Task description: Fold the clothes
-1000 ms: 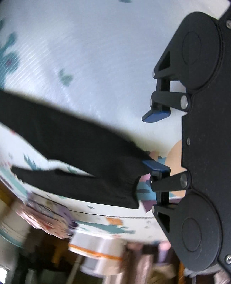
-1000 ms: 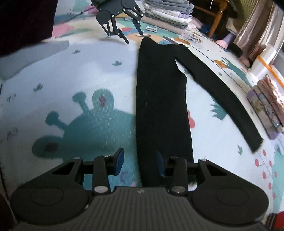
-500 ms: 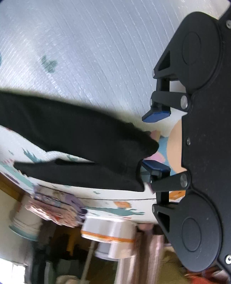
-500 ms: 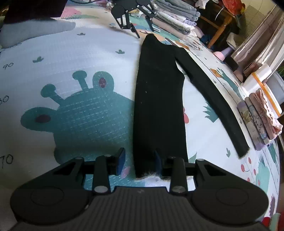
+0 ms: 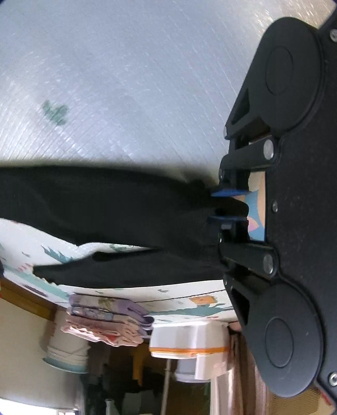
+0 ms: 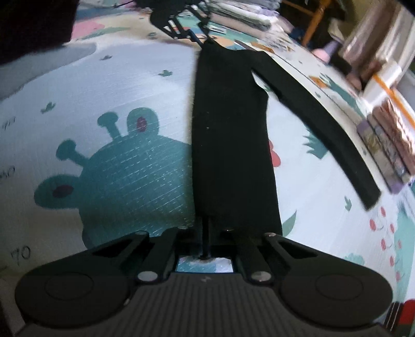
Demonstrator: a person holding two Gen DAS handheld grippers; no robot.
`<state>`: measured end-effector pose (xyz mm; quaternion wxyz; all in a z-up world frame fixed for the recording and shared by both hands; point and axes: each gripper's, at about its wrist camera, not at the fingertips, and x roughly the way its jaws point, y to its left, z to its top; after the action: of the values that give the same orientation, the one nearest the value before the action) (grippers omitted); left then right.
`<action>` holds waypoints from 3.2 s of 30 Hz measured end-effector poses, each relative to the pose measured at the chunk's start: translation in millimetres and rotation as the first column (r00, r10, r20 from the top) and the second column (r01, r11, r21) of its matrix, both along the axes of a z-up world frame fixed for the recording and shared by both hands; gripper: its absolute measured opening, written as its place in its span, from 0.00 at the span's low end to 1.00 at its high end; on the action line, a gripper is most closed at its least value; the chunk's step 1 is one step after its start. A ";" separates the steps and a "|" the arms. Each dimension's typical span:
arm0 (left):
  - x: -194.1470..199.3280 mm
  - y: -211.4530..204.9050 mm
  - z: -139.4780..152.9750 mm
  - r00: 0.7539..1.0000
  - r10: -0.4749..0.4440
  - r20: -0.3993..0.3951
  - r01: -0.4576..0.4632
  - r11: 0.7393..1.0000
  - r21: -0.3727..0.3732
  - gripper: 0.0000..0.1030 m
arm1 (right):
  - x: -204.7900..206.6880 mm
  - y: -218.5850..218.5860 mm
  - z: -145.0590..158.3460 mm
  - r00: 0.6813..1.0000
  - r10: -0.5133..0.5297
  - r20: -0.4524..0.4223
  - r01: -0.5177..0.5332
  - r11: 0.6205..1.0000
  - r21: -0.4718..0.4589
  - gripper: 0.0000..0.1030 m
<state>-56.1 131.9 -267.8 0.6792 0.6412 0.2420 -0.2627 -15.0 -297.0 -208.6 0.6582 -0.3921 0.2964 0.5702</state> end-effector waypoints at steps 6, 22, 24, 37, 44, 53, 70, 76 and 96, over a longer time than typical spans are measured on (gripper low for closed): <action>-27.4 -4.8 10.9 0.999 0.005 -0.034 -0.005 1.000 -0.008 0.08 | 4.2 -7.2 12.5 0.996 -0.024 -0.081 0.025 1.000 0.002 0.05; 0.6 -4.1 71.0 0.945 0.279 -0.172 -0.320 0.899 -0.299 0.09 | 97.4 -9.2 92.7 0.991 -0.071 -0.110 0.077 0.996 0.050 0.05; 15.2 -0.7 79.7 0.923 0.329 -0.200 -0.381 0.858 -0.345 0.09 | 120.9 -3.1 99.7 0.993 -0.092 -0.080 0.097 0.994 0.058 0.05; 100.5 49.1 94.5 0.706 0.490 -0.511 -0.708 0.492 -0.507 0.09 | 253.5 62.4 103.0 0.972 -0.177 -0.154 0.180 0.984 0.009 0.05; 133.6 69.0 85.2 0.604 0.467 -0.646 -0.797 0.351 -0.491 0.08 | 307.6 98.4 85.7 0.952 -0.217 -0.216 0.206 0.976 -0.075 0.05; 157.3 80.6 94.4 0.547 0.406 -0.732 -0.837 0.239 -0.492 0.07 | 339.8 111.3 39.0 0.910 -0.317 -0.268 0.302 0.948 -0.097 0.05; 184.6 97.3 98.0 0.506 0.394 -0.767 -0.854 0.102 -0.510 0.06 | 369.0 93.7 41.8 0.865 -0.368 -0.340 0.391 0.921 -0.001 0.05; 193.3 108.6 81.2 0.469 0.424 -0.775 -0.866 0.048 -0.498 0.06 | 378.7 89.2 31.8 0.844 -0.402 -0.356 0.431 0.903 0.001 0.05; 191.7 93.2 72.3 0.498 0.526 -0.689 -0.843 0.107 -0.527 0.07 | 383.8 87.7 -11.0 0.784 -0.531 -0.321 0.534 0.841 -0.087 0.12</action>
<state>135.6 225.1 -195.5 0.8790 -0.0145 0.4677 -0.0917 368.8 -209.3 -219.5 0.7341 -0.1876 0.4991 0.4204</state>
